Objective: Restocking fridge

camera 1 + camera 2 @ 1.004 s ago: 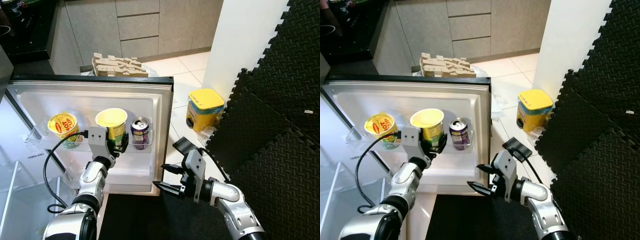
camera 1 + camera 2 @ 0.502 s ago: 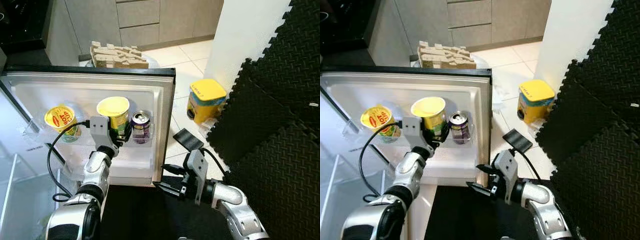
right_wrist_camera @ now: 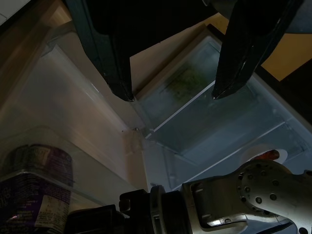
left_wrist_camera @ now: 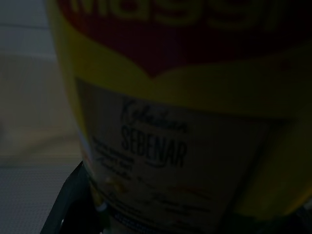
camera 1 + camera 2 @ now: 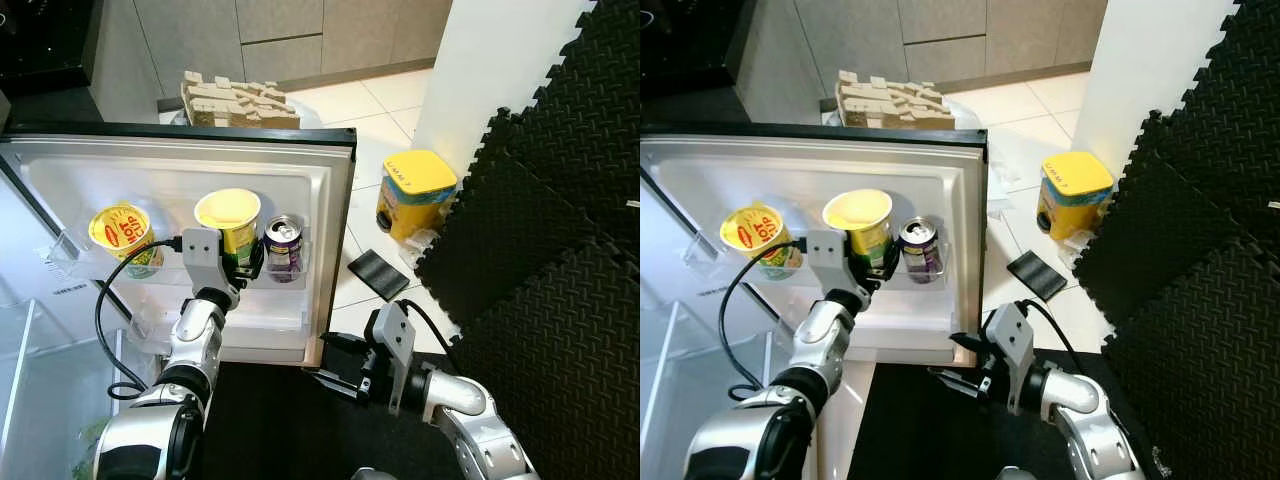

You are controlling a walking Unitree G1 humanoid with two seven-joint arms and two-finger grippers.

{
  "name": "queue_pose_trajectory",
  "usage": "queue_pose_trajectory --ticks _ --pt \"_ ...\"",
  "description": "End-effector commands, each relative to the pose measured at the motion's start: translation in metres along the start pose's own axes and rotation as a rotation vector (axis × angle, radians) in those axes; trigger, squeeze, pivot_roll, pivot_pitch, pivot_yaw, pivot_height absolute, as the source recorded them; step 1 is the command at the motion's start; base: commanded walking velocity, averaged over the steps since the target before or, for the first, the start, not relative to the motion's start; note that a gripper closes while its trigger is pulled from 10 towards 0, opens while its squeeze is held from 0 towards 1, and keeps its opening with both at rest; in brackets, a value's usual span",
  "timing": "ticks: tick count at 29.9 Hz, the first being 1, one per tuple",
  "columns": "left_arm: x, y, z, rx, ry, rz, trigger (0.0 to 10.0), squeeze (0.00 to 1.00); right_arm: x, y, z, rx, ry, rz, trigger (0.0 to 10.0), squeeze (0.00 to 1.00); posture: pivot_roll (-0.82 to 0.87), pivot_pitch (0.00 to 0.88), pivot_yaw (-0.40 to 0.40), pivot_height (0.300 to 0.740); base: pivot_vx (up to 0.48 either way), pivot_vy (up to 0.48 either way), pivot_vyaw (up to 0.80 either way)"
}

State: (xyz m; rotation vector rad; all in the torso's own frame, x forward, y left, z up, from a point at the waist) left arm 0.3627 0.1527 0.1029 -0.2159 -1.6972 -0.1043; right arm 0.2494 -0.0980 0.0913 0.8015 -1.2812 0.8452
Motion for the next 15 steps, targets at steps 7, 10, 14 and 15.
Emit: queue_pose_trajectory --ticks 7,10,14,15 --pt "-0.0114 -0.0066 0.0029 0.018 0.055 0.024 10.0 0.44 -0.0007 0.0038 0.0027 -0.001 0.004 -0.017 10.0 0.0 -0.26 0.162 0.034 0.74 0.0 0.0 0.0" --pt "-0.0116 -0.0092 0.0022 0.011 0.056 0.03 10.0 0.0 -0.0013 0.0042 0.0032 -0.003 0.008 -0.018 10.0 0.0 -0.26 0.162 0.036 0.74 0.0 0.0 0.0" --pt "-0.0117 -0.011 0.0017 0.004 0.058 0.03 10.0 0.0 -0.0014 0.0039 0.0031 -0.004 0.011 -0.017 10.0 0.0 -0.26 0.157 0.036 0.74 0.0 0.0 0.0" --pt "-0.0118 -0.0114 0.0017 0.001 0.058 0.031 10.0 0.0 -0.0015 0.0038 0.003 -0.004 0.011 -0.016 10.0 0.0 -0.26 0.157 0.036 0.74 0.0 0.0 0.0"
Point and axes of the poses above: a point about 5 cm out from each wrist's last joint towards the gripper, its own z axis pointing back from the gripper into the wrist, its own x axis along the axis of the wrist's last joint, y = z × x, the point moved 1 cm from there along -z, pointing out of the wrist towards the gripper, and after that the axes turned 2 degrees about -z, right-handed, at the moved point
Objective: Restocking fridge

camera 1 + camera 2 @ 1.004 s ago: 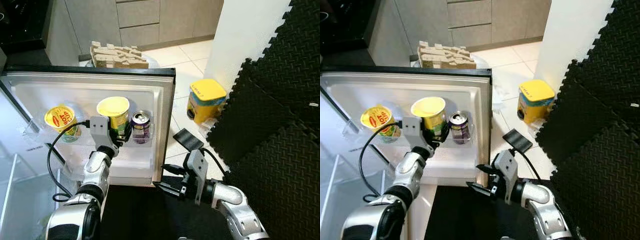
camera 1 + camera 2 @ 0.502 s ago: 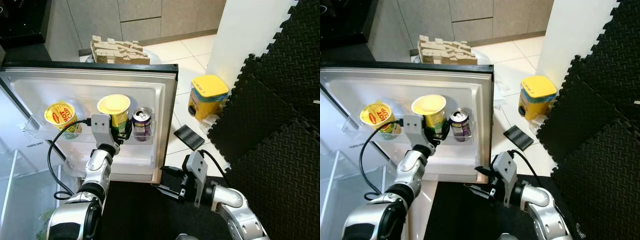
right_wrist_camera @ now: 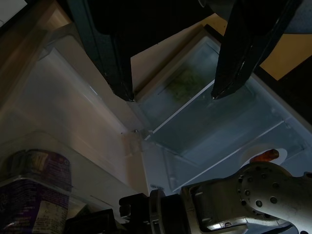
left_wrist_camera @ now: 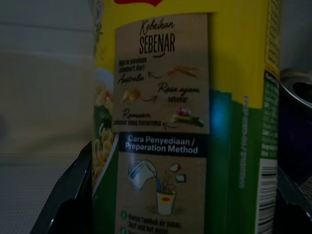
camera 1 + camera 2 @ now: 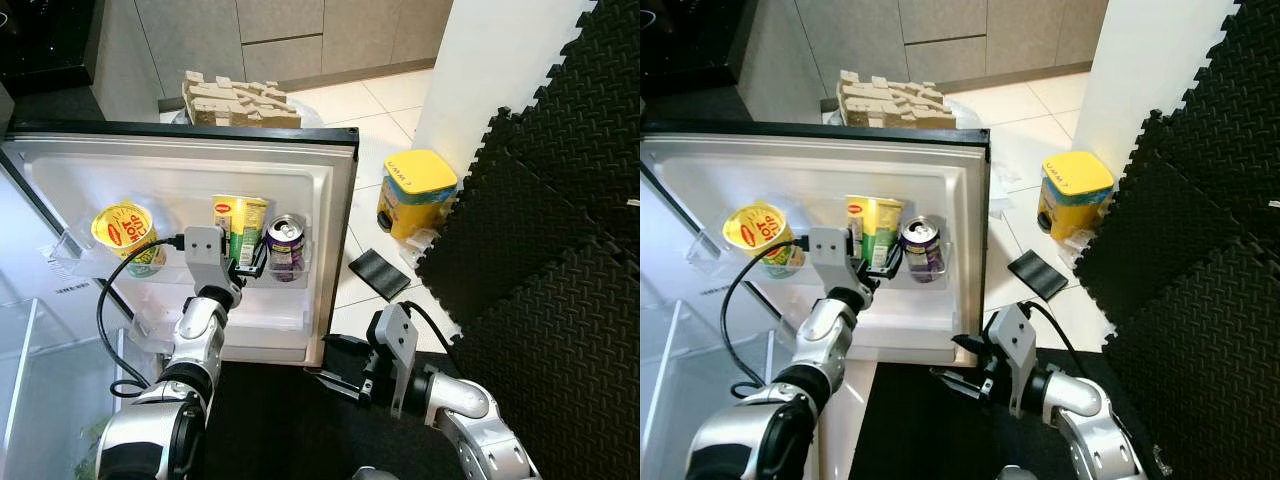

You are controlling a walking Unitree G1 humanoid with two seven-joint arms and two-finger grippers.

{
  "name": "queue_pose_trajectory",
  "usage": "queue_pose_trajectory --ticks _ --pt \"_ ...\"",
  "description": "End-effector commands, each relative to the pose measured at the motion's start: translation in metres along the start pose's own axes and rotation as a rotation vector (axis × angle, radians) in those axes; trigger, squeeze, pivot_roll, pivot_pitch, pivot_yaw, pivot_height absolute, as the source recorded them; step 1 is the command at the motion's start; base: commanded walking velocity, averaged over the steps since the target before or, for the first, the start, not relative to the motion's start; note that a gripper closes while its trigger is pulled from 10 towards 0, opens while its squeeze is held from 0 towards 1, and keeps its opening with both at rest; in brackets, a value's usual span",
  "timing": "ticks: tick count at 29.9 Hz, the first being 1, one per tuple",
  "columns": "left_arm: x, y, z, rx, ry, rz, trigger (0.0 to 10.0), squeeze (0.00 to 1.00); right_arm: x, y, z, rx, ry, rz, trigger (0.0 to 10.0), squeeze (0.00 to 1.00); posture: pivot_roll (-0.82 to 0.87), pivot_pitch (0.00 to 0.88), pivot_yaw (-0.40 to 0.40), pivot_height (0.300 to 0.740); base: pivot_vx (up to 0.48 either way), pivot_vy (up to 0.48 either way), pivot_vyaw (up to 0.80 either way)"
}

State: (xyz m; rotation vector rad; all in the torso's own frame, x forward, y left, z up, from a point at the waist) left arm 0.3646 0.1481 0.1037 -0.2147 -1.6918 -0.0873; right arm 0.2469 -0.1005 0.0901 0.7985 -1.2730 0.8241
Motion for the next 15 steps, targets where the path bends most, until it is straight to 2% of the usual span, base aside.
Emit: queue_pose_trajectory --ticks 1,12,15 --pt "-0.012 -0.007 0.005 -0.01 0.053 0.021 10.0 0.0 0.0 0.003 0.0 0.009 0.007 0.0 10.0 0.0 -0.26 0.157 0.036 0.74 0.0 0.0 0.0" --pt "-0.016 -0.006 0.008 -0.016 0.066 0.015 10.0 0.0 0.004 0.003 -0.002 0.015 -0.007 -0.004 10.0 0.0 -0.25 0.152 0.037 0.74 0.0 0.0 0.0" --pt "-0.016 -0.005 0.008 -0.018 0.068 0.013 10.0 0.0 0.014 0.003 -0.002 0.037 -0.058 -0.029 10.0 0.0 -0.25 0.152 0.036 0.74 0.0 0.0 0.0"
Point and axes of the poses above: a point about 5 cm out from each wrist's last joint towards the gripper, its own z axis pointing back from the gripper into the wrist, its own x axis along the axis of the wrist's last joint, y = z × x, the point moved 1 cm from there along -z, pointing out of the wrist towards the gripper, and after that the axes turned 2 degrees about -z, right-handed, at the moved point
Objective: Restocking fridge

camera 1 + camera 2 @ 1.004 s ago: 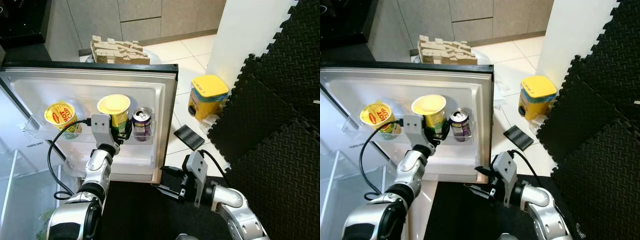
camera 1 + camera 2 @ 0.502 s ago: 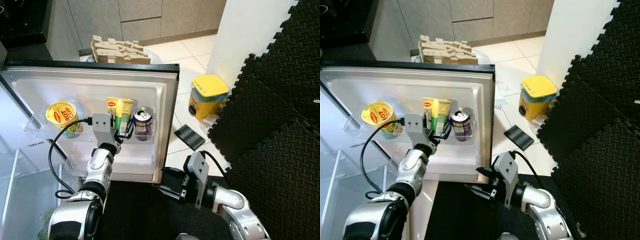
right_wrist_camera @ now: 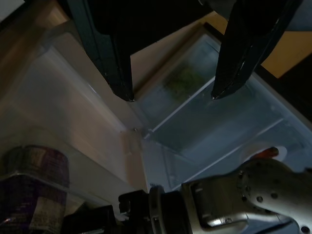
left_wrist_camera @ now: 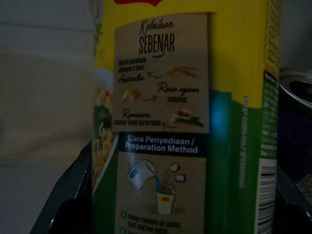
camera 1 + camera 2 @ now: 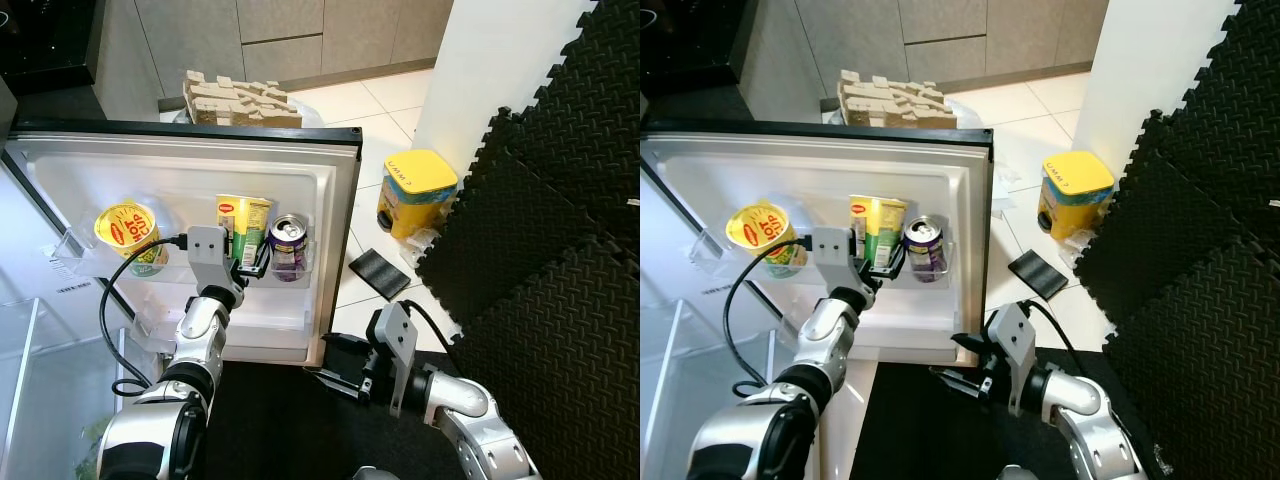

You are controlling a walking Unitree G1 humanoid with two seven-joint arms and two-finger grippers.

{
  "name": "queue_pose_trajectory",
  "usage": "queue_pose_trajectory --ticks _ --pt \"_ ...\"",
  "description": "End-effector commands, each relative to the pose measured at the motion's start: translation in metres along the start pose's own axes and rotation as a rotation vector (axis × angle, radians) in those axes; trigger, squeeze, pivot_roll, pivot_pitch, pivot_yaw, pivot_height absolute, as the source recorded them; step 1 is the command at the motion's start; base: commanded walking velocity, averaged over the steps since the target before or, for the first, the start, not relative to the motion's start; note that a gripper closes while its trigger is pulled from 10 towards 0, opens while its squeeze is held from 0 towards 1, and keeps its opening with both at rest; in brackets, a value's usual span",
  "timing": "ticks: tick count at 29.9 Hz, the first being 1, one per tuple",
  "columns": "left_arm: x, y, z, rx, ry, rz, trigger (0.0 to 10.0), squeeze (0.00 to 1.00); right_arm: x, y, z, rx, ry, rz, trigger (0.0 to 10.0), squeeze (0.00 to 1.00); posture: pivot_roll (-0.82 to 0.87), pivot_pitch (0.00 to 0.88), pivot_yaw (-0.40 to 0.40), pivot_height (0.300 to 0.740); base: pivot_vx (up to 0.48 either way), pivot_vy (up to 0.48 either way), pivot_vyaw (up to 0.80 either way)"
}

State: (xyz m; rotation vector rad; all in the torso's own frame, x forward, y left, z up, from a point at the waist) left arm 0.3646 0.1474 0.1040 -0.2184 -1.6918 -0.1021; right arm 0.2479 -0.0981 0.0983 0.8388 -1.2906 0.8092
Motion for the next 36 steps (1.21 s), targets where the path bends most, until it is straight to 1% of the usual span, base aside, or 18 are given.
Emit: queue_pose_trajectory --ticks 1,3,7,9,11,12,13,14,15,16,17,18,23,26,30,32,33,36 --pt "-0.016 -0.005 0.008 -0.006 0.068 0.02 10.0 0.0 0.009 0.003 0.001 0.031 -0.038 -0.017 10.0 0.0 -0.25 0.152 0.037 0.74 0.0 0.0 0.0" --pt "-0.016 -0.005 0.008 -0.006 0.068 0.019 10.0 0.0 0.018 0.004 0.003 0.051 -0.076 -0.031 10.0 0.0 -0.25 0.152 0.037 0.74 0.0 0.0 0.0" --pt "-0.017 -0.005 0.009 -0.009 0.068 0.018 10.0 0.0 0.047 0.002 0.01 0.095 -0.199 -0.049 10.0 0.0 -0.25 0.152 0.036 0.74 0.0 0.0 0.0" --pt "-0.016 -0.006 0.008 -0.01 0.064 0.019 10.0 0.0 0.069 -0.004 0.014 0.093 -0.27 -0.019 10.0 0.0 -0.25 0.153 0.034 0.74 0.0 0.0 0.0" --pt "-0.016 -0.007 0.008 -0.012 0.059 0.019 10.0 0.0 0.088 -0.014 0.018 0.066 -0.306 0.043 10.0 0.0 -0.25 0.154 0.03 0.74 0.0 0.0 0.0" --pt "-0.016 -0.007 0.008 -0.012 0.059 0.019 10.0 0.0 0.088 -0.014 0.018 0.066 -0.306 0.043 10.0 0.0 -0.25 0.154 0.03 0.74 0.0 0.0 0.0" --pt "-0.015 -0.007 0.008 -0.013 0.056 0.019 10.0 0.0 0.093 -0.02 0.019 0.045 -0.301 0.08 10.0 0.0 -0.25 0.156 0.029 0.74 0.0 0.0 0.0" --pt "-0.015 -0.007 0.008 -0.013 0.056 0.019 10.0 0.0 0.093 -0.02 0.019 0.045 -0.301 0.08 10.0 0.0 -0.25 0.156 0.029 0.74 0.0 0.0 0.0" --pt "-0.015 -0.008 0.008 -0.016 0.05 0.019 10.0 0.0 0.104 -0.037 0.02 -0.012 -0.275 0.157 10.0 0.0 -0.25 0.157 0.026 0.74 0.0 0.0 0.0" --pt "-0.015 -0.008 0.008 -0.017 0.049 0.019 10.0 0.0 0.107 -0.042 0.021 -0.028 -0.269 0.174 10.0 0.0 -0.25 0.157 0.026 0.74 0.0 0.0 0.0" --pt "-0.015 -0.008 0.008 -0.017 0.049 0.019 10.0 0.0 0.107 -0.042 0.021 -0.028 -0.269 0.174 10.0 0.0 -0.25 0.157 0.026 0.74 0.0 0.0 0.0" --pt "-0.015 -0.009 0.008 -0.02 0.045 0.02 10.0 0.0 0.112 -0.054 0.023 -0.054 -0.244 0.206 10.0 0.0 -0.25 0.16 0.022 0.74 0.0 0.0 0.0" --pt "-0.014 -0.011 0.008 -0.026 0.034 0.02 10.0 0.0 0.118 -0.081 0.031 -0.106 -0.145 0.292 10.0 0.0 -0.25 0.167 0.013 0.74 0.0 0.0 0.0" --pt "-0.013 -0.011 0.008 -0.03 0.025 0.018 10.0 0.0 0.125 -0.096 0.033 -0.143 -0.121 0.327 10.0 0.0 -0.24 0.173 0.01 0.74 0.0 0.0 0.0" --pt "-0.012 -0.011 0.009 -0.031 0.013 0.017 10.0 0.0 0.133 -0.103 0.029 -0.141 -0.132 0.336 10.0 0.0 -0.24 0.174 0.009 0.74 0.0 0.0 0.0" --pt "-0.012 -0.011 0.009 -0.031 0.01 0.016 10.0 0.0 0.134 -0.103 0.026 -0.122 -0.138 0.331 10.0 0.0 -0.23 0.177 0.008 0.74 0.0 0.0 0.0" --pt "-0.011 -0.01 0.009 -0.03 0.007 0.015 10.0 0.0 0.136 -0.101 0.02 -0.08 -0.151 0.317 10.0 0.0 -0.23 0.178 0.01 0.74 0.0 0.0 0.0" --pt "-0.011 -0.01 0.009 -0.032 0.002 0.014 10.0 0.0 0.136 -0.1 0.012 -0.049 -0.163 0.297 10.0 0.0 -0.23 0.18 0.012 0.74 0.0 0.0 0.0"
Point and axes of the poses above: a point about 5 cm out from each wrist's last joint towards the gripper, its own z axis pointing back from the gripper into the wrist, its own x axis along the axis of the wrist's last joint, y = z × x, the point moved 1 cm from there along -z, pointing out of the wrist towards the gripper, and after that the axes turned 2 degrees about -z, right-handed, at the moved point
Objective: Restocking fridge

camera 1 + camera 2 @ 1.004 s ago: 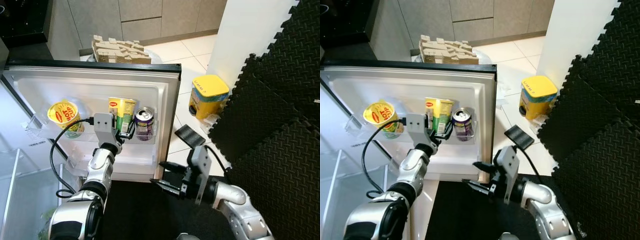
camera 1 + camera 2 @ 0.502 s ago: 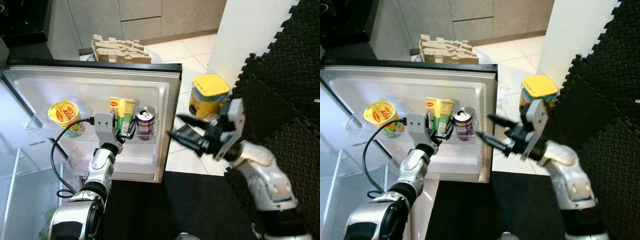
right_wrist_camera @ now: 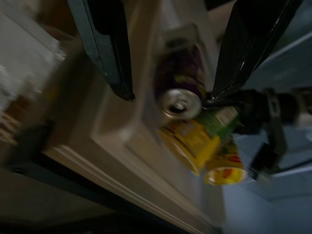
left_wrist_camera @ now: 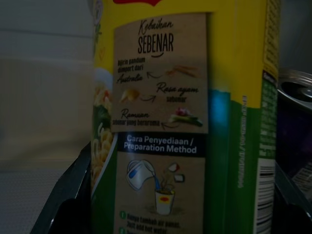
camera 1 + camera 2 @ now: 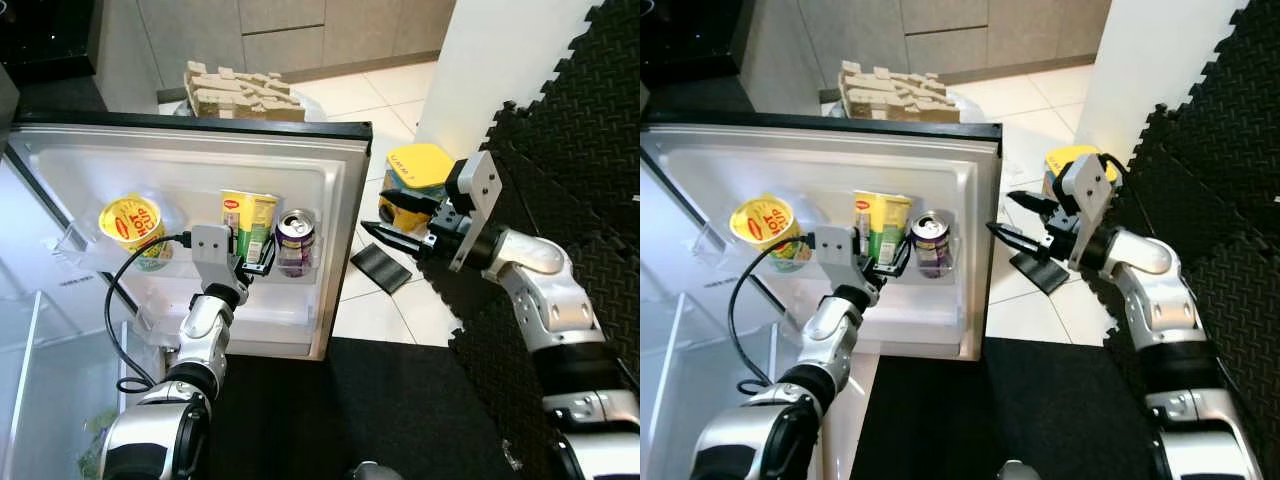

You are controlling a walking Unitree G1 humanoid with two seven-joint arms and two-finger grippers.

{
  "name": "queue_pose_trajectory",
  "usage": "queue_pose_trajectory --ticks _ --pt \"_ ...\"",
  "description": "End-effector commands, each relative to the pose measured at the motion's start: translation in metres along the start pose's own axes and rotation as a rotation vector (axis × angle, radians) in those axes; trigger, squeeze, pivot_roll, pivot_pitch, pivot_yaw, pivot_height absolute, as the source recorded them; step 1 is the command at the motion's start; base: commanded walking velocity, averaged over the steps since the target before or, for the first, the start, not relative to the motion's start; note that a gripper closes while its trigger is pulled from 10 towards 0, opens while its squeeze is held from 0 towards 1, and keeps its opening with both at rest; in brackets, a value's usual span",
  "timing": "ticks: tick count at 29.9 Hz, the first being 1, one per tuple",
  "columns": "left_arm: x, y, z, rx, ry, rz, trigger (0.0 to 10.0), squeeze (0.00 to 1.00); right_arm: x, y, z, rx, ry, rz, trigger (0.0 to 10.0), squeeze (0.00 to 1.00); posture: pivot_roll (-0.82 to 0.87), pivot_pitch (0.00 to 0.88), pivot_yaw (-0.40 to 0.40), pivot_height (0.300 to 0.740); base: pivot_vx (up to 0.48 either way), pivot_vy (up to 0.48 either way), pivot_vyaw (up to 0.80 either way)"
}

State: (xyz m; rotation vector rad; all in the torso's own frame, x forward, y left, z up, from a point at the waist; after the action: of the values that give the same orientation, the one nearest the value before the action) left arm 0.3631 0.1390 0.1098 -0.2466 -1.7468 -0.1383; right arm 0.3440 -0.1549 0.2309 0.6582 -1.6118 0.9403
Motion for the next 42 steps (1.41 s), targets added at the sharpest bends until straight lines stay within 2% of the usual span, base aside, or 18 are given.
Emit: queue_pose_trajectory --ticks 1,13,20,28,29,34,35,42 --pt "-0.015 -0.002 0.011 0.008 0.055 0.023 10.0 0.0 -0.005 0.003 -0.005 0.043 -0.003 -0.021 10.0 0.0 -0.23 0.18 0.012 0.74 0.0 0.0 0.0" --pt "-0.011 -0.004 0.008 -0.011 0.03 0.02 10.0 0.0 -0.018 0.011 -0.027 0.127 0.013 -0.035 10.0 0.0 -0.22 0.183 0.017 0.74 0.0 0.0 0.0" --pt "-0.01 -0.006 0.008 -0.022 0.019 0.018 10.0 0.0 -0.016 0.015 -0.032 0.155 -0.007 -0.027 10.0 0.0 -0.21 0.178 0.02 0.74 0.0 0.0 0.0" --pt "-0.006 -0.005 0.007 -0.028 -0.003 0.027 10.0 0.0 -0.008 0.012 -0.031 0.166 -0.019 -0.002 10.0 0.0 -0.21 0.169 0.019 0.74 0.0 0.0 0.0" --pt "-0.007 -0.006 0.007 -0.041 -0.002 0.035 0.0 0.0 -0.006 0.012 -0.032 0.17 -0.027 0.005 10.0 0.0 -0.21 0.169 0.019 0.74 0.0 0.0 0.0" --pt "-0.007 -0.007 0.007 -0.044 0.0 0.04 0.0 0.0 -0.005 0.014 -0.032 0.181 -0.037 0.008 10.0 0.0 -0.21 0.167 0.022 0.74 0.0 0.0 0.0" --pt "-0.007 -0.007 0.006 -0.043 0.0 0.039 10.0 0.0 -0.005 0.015 -0.032 0.183 -0.038 0.01 10.0 0.0 -0.21 0.166 0.023 0.74 0.0 0.0 0.0" --pt "-0.004 -0.005 0.005 -0.037 -0.008 0.037 10.0 0.0 -0.002 0.014 -0.031 0.189 -0.043 0.019 10.0 0.0 -0.21 0.165 0.024 0.74 0.0 0.0 0.0"
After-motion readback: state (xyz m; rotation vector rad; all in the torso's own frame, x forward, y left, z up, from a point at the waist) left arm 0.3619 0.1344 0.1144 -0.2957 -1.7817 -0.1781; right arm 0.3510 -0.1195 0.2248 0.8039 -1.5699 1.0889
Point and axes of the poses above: a point about 5 cm out from each wrist's last joint towards the gripper, its own z axis pointing back from the gripper into the wrist, its own x axis along the axis of the wrist's last joint, y = z × x, the point moved 1 cm from there along -z, pointing out of the wrist towards the gripper, and after that the axes turned 2 degrees about -z, right-handed, at the moved point
